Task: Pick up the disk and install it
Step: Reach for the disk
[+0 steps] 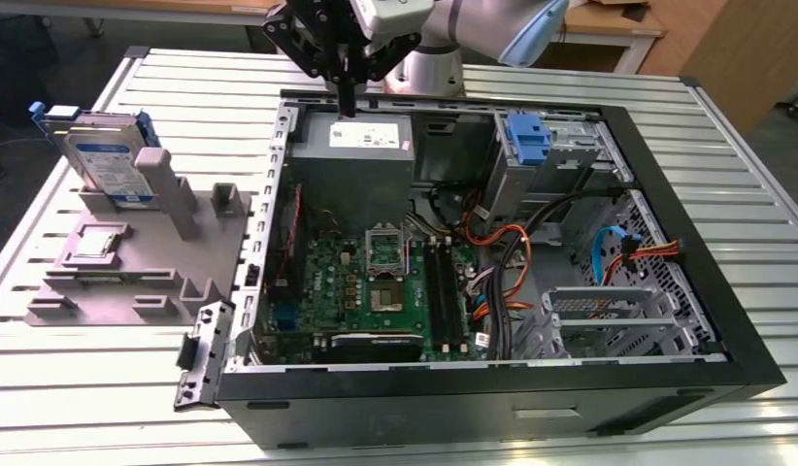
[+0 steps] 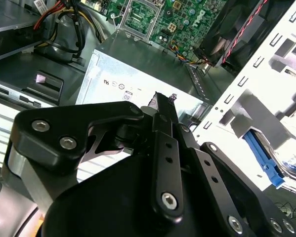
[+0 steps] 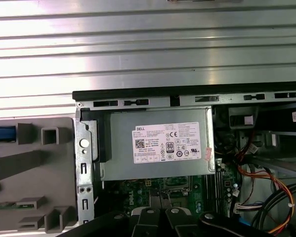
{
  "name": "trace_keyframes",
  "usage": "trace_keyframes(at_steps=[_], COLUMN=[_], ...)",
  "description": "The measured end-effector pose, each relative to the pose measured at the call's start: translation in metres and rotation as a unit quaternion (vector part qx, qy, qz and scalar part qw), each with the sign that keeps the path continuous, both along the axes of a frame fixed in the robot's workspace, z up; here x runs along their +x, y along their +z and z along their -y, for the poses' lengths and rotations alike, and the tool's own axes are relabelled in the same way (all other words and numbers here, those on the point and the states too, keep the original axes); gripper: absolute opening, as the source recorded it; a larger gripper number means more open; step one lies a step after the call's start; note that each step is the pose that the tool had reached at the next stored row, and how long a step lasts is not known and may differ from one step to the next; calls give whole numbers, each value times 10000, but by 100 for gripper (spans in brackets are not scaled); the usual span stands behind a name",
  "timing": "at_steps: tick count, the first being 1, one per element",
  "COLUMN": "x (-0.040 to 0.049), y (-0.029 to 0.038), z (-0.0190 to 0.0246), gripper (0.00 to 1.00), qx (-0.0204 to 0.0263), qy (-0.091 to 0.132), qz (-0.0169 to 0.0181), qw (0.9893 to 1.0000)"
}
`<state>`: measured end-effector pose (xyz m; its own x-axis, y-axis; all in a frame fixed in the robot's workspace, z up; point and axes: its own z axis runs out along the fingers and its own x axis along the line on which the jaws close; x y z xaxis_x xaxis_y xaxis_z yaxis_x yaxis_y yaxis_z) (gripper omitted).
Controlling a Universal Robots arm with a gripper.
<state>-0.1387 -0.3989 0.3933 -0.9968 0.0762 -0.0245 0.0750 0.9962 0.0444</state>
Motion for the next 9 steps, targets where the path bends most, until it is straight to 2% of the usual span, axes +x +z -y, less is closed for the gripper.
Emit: trace_keyframes(at_steps=[6,9], x=[-13,-14], y=[1,0], z=[-5,-24], gripper=[10,10], qx=[-1,0], qy=[-1,0], qz=[-1,0], qw=[10000,10000])
